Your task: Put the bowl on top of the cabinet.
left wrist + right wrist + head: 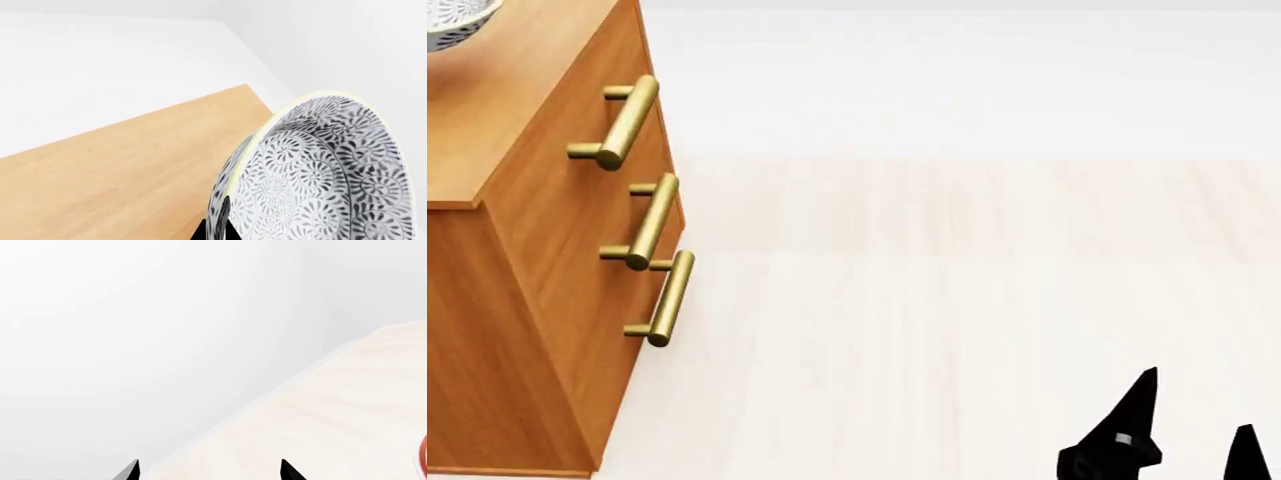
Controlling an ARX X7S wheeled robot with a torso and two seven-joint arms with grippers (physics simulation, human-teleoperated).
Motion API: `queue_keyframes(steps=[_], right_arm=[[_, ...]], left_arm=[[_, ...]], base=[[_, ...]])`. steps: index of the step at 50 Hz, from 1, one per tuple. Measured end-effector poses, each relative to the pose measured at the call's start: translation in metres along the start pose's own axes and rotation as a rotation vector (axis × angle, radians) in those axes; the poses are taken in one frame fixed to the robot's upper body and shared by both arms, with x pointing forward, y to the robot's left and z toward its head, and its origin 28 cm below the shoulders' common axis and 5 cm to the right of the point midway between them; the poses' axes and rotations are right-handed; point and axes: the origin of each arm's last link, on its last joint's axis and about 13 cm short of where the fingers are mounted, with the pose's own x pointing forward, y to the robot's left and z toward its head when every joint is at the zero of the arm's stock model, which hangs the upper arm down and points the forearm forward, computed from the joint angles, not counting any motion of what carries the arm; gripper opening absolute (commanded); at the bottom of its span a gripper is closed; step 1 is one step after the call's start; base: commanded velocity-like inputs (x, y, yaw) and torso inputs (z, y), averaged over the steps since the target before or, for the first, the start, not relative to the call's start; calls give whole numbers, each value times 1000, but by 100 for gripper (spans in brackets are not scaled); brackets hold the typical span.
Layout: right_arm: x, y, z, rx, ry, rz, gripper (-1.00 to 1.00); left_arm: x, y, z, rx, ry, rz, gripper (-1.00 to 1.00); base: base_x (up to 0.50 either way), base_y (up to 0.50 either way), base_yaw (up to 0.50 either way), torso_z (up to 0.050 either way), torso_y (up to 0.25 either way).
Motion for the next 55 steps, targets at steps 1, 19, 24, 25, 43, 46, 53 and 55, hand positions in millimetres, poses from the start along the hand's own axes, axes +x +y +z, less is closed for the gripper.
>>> queue_keyframes(steps=[1, 19, 24, 25, 43, 46, 53, 55], right_arm=[[0, 0, 0, 0, 0, 0, 100], [1, 1, -2, -8, 3, 0, 100], [1, 1, -2, -9, 4, 0, 100], [1, 1, -2, -10, 4, 0, 100], [1, 1, -3, -12, 6, 1, 100], [1, 1, -3, -12, 7, 2, 100], [1, 1, -3, -11, 8, 4, 100], [1, 1, -3, -11, 8, 4, 100]], left_arm=[[0, 0, 0, 0, 0, 0, -100], [9, 6, -6, 1, 10, 13, -100], [11, 7, -8, 3, 12, 17, -100], [11, 7, -9, 3, 13, 17, -100], [15, 10, -10, 3, 0, 27, 100], [15, 10, -9, 4, -4, 29, 100], [15, 11, -8, 5, -12, 33, 100], [15, 11, -7, 5, -14, 34, 100]], base=[[0, 0, 0, 0, 0], [0, 0, 0, 1, 1], [0, 0, 0, 0, 0], [0, 0, 0, 0, 0], [0, 0, 0, 0, 0], [0, 0, 0, 0, 0], [0, 0, 0, 0, 0], [0, 0, 0, 0, 0]])
